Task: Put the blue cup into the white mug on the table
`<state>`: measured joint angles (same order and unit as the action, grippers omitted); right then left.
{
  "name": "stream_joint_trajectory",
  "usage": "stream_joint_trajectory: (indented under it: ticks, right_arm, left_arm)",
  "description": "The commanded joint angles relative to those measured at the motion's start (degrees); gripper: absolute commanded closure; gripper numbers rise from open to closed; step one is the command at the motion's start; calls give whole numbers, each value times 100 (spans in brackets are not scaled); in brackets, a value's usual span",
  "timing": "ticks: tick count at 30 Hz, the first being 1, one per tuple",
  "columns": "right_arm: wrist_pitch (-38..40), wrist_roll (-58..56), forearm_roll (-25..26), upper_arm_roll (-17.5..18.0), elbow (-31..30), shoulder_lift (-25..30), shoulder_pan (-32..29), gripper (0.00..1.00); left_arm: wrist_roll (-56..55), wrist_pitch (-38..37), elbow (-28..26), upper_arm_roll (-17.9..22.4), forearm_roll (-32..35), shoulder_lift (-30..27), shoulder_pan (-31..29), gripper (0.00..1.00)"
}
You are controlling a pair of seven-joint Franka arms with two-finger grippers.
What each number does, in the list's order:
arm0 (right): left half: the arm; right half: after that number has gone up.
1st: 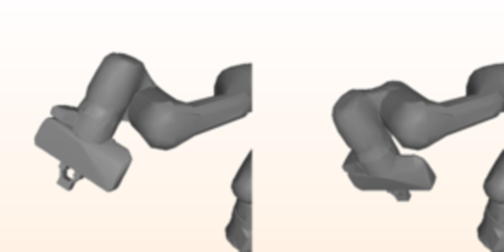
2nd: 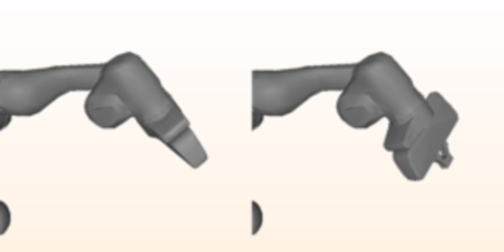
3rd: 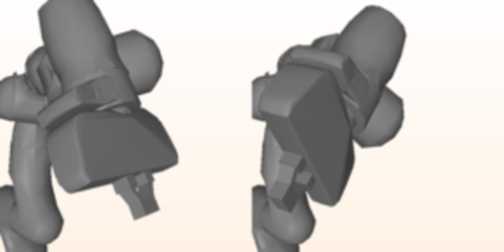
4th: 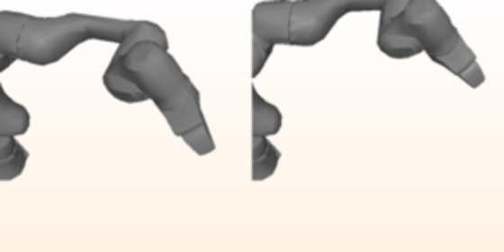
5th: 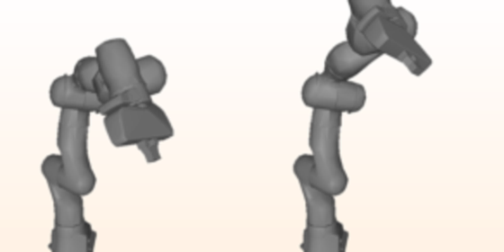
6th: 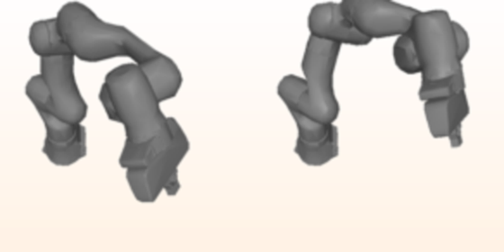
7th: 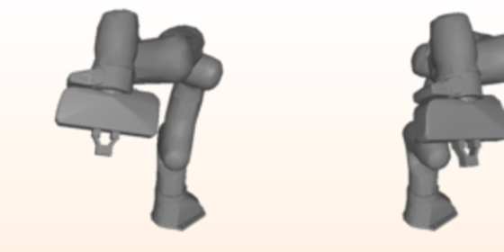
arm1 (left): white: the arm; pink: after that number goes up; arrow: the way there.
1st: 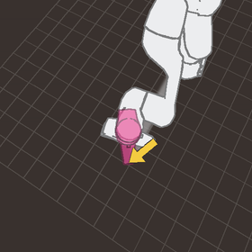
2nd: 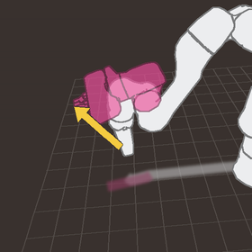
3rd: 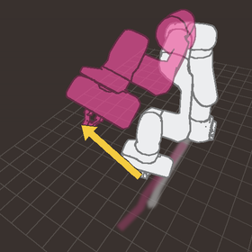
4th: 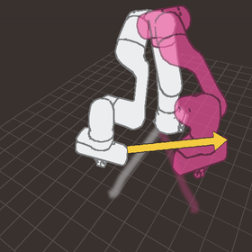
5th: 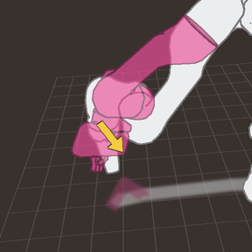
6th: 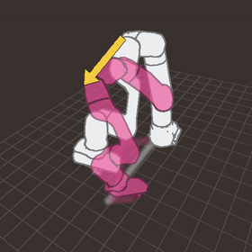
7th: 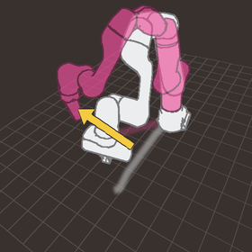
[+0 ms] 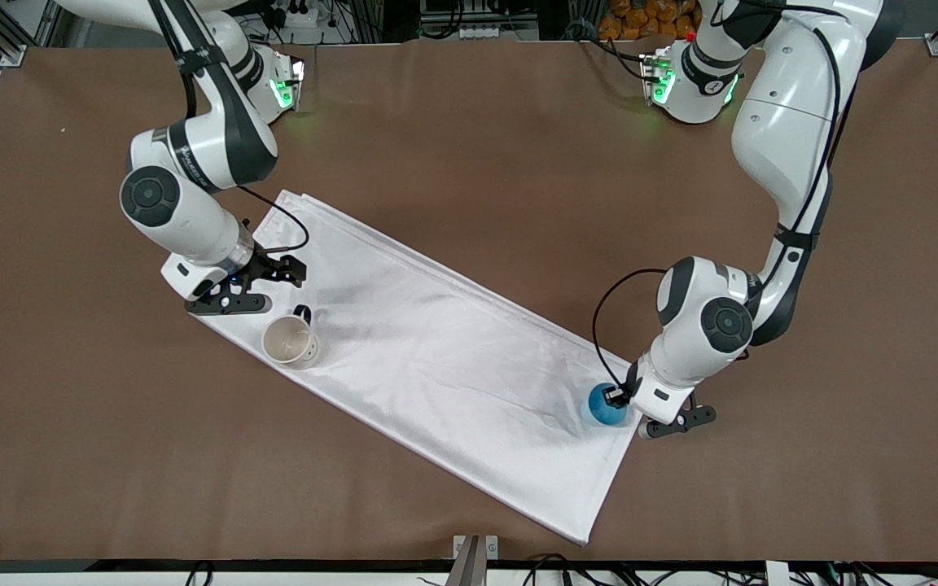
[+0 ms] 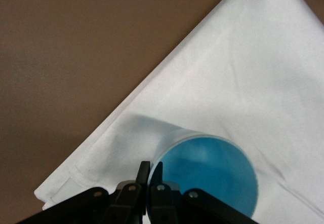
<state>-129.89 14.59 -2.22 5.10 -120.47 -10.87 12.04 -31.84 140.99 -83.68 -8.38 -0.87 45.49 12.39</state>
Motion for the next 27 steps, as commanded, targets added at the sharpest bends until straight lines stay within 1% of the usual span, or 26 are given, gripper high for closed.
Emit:
stream_joint_trajectory:
  ticks: [1,4,7,11,14,20,23,27]
  right_arm:
    - [-581,158,-59,35,-275,-187,9,4]
    - [-757,246,-7,35,-284,-363,18,12]
    - [-906,360,20,35,-275,-512,97,15]
    - [-1038,448,152,26,-275,-627,123,23]
    - [-1108,553,187,27,-258,-732,132,24]
    - [-1434,563,283,18,-249,-961,132,27]
    - [-1548,563,406,0,-231,-1084,123,32]
    - [-1627,571,442,-26,-223,-1154,123,42]
  left_arm:
    - [-156,-299,1,3,166,-224,-87,100]
    - [-112,-624,1,12,175,-356,-96,100]
    - [2,-914,-17,12,175,-541,-131,100]
    - [291,-1310,-140,12,184,-865,-271,100]
    - [494,-1583,-429,20,184,-1199,-316,100]
    - [1021,-1618,-1193,12,553,-1885,-553,100]
    - [1407,-1618,-1519,12,580,-2193,-649,100]
    - [1724,-1618,-1897,3,580,-2553,-790,100]
